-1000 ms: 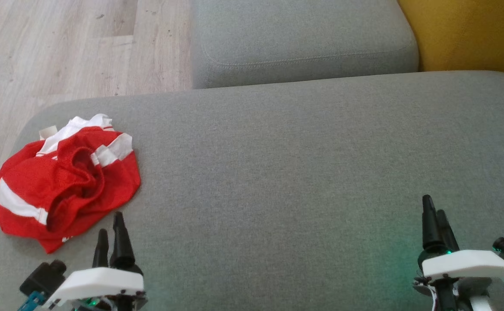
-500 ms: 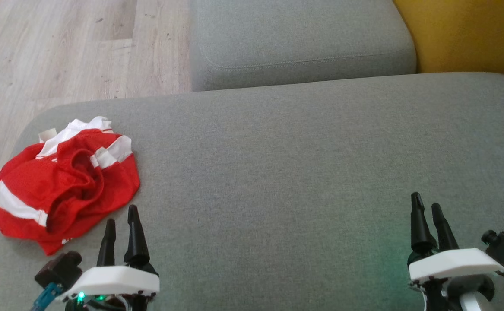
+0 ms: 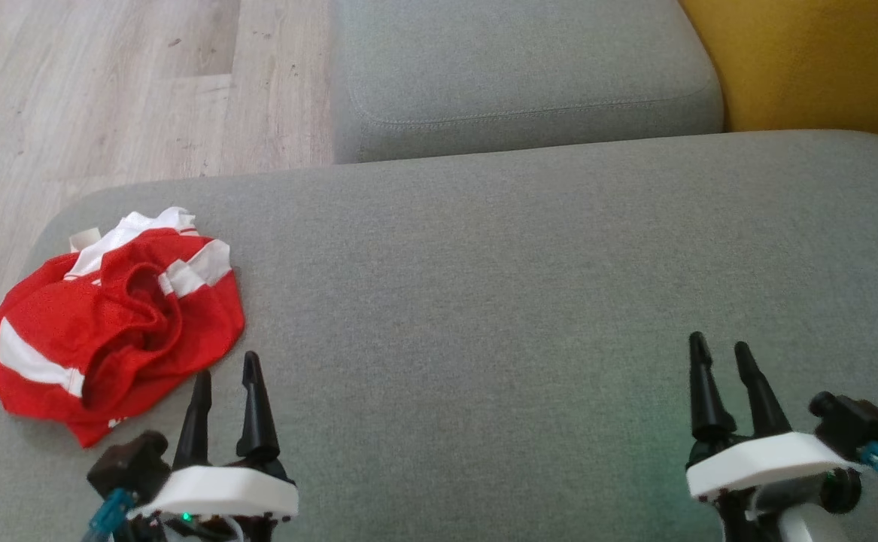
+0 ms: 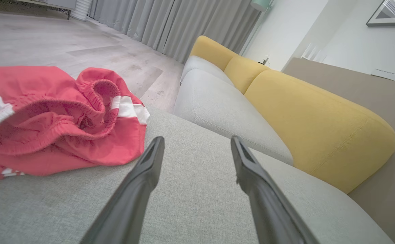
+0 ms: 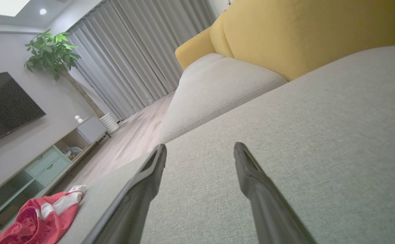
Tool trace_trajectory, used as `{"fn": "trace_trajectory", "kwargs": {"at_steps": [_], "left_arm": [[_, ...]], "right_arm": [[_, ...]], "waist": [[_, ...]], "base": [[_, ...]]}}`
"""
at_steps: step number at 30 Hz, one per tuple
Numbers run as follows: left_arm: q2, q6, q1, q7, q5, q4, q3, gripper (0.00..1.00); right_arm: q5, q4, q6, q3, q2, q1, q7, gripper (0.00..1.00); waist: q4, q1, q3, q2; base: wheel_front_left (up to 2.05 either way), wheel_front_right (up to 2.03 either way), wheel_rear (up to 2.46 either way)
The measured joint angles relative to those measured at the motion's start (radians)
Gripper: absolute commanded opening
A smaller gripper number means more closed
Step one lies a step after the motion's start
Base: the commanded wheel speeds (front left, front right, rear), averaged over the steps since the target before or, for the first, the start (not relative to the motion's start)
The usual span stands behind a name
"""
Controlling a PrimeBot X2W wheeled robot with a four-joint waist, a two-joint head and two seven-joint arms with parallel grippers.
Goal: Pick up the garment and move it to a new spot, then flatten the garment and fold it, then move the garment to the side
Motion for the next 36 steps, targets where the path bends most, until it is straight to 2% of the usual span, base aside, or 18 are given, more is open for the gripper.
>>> {"fn": "trace_trajectory", "kwargs": {"at_steps": [9,19,26,36], "left_arm": [[0.0,0.01,0.019,-0.026,0.115,-0.016,-0.023,1.0],[0.001,0.027,0.023,-0.055,0.248,-0.023,-0.03,1.0],[0.001,0.043,0.031,-0.078,0.335,-0.022,-0.035,1.0],[0.002,0.043,0.043,-0.105,0.421,-0.013,-0.048,1.0]], "right_arm": [[-0.162,-0.002,0.0,0.045,0.0,0.002,-0.025,1.0],[-0.28,-0.014,0.0,0.064,0.0,0.025,-0.054,1.0],[-0.363,-0.021,0.0,0.064,-0.001,0.041,-0.078,1.0],[-0.464,-0.035,0.0,0.036,-0.001,0.041,-0.102,1.0]], "waist": [[-0.004,0.0,-0.005,0.0],[-0.008,0.0,-0.011,0.0],[-0.005,-0.0001,-0.021,0.0],[-0.005,-0.0001,-0.028,0.0]], "base": [[0.0,0.0,0.0],[0.0,0.0,0.0],[0.0,0.0,0.0],[0.0,0.0,0.0]]}}
